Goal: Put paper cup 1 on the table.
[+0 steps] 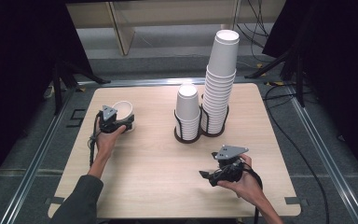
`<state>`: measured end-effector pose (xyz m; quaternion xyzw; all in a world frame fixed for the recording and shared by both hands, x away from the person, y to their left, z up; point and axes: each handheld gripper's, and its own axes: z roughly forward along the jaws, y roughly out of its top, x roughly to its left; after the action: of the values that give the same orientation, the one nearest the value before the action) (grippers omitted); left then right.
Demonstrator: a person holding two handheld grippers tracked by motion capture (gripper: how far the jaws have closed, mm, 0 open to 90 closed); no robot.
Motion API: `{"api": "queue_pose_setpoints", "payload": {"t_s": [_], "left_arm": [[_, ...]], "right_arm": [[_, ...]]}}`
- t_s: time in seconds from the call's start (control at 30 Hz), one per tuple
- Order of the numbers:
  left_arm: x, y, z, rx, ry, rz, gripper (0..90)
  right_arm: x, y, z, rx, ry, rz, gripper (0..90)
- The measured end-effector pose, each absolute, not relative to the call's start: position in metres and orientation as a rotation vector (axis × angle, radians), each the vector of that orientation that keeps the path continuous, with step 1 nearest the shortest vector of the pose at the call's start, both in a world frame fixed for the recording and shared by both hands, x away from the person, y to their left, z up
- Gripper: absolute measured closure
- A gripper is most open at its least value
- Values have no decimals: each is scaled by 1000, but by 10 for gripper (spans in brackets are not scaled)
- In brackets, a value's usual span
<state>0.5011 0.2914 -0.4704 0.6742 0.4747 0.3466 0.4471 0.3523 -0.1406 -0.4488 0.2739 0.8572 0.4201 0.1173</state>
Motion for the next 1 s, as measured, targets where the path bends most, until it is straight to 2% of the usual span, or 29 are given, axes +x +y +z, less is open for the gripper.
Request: {"api": "queue_pose_setpoints", "payload": {"t_s": [0.43, 1.0], "left_arm": [[504, 292, -477, 1660, 1186, 841, 119], [492, 303, -487, 1660, 1183, 792, 140]], "right_arm": [[351, -140, -450, 785, 2520, 1230, 174], [349, -140, -449, 768, 2534, 1219, 179]]}}
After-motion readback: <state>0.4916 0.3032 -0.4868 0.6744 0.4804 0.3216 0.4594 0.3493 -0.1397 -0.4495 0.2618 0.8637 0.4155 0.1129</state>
